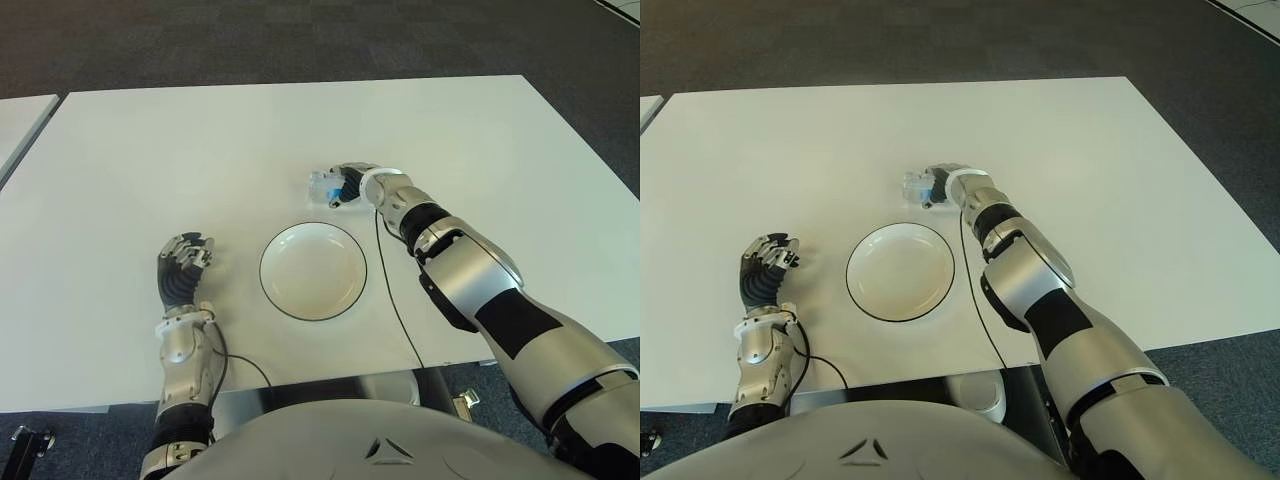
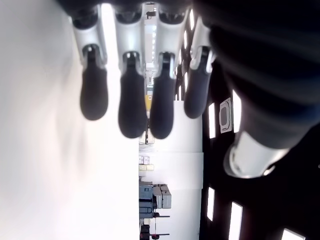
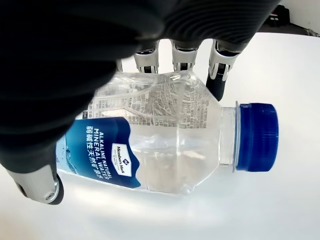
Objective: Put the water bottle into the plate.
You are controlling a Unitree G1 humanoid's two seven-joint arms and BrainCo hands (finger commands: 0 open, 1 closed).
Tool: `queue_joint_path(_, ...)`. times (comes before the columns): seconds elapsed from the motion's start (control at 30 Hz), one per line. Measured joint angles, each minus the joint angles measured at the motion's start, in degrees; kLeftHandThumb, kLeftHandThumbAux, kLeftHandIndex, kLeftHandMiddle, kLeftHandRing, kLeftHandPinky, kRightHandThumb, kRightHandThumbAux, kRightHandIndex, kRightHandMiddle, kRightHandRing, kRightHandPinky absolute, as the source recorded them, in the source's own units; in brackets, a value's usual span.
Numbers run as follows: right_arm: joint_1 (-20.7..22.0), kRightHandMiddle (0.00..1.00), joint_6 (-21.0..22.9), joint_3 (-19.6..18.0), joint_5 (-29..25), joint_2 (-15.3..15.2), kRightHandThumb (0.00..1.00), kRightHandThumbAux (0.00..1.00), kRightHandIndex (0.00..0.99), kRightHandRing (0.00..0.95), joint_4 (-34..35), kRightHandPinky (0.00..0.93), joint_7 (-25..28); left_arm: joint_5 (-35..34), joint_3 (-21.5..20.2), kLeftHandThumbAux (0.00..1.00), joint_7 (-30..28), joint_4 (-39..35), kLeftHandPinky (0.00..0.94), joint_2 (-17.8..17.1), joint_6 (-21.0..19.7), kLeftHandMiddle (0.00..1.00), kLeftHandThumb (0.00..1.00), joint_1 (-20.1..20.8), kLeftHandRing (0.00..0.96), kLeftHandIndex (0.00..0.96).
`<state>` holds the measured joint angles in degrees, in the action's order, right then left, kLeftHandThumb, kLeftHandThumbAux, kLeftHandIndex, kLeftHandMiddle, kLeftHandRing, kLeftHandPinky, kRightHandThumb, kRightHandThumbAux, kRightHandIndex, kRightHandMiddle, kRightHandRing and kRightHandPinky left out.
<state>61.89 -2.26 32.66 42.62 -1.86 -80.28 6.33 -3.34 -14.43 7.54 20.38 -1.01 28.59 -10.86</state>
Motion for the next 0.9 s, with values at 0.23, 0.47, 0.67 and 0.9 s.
queue_joint_path(0.23, 0.0, 0.041, 0.13, -1.15, -0.23, 0.32, 0.417, 0.608, 0.038, 0.055, 0.0, 0.136, -0.01, 0.83, 0.02, 0.678, 0.0, 0.18, 0.61, -0.63, 0.37, 0.515, 0.835, -0.09, 0.627, 0.398)
queue_joint_path(0.47, 0.0, 0.069, 0.12, -2.53, -0.66, 0.69, 0.387, 0.601, 0.073, 0.087, 0.01, 0.18, -0.86, 1.15, 0.04, 0.679, 0.0, -0.11, 0.628, -0.69, -0.1, 0.533, 0.835, -0.19, 0.648, 0.395)
queue_joint_path(0.67, 0.01, 0.097, -0.04, -3.95, -1.56, 0.77, 0.368, 0.615, 0.115, 0.111, 0.05, 0.195, -2.08, 1.11, 0.05, 0.679, -0.12, -0.12, 0.635, -0.78, -0.22, 0.537, 0.835, -0.19, 0.653, 0.393)
queue_joint_path(0.9, 0.09, 0.16, -0.53, -5.84, -2.7, 0.9, 0.403, 0.65, 0.289, 0.149, 0.32, 0.235, -3.79, 0.97, 0.04, 0.679, -0.31, -0.27, 0.642, -0.84, -0.41, 0.542, 0.836, -0.21, 0.662, 0.394)
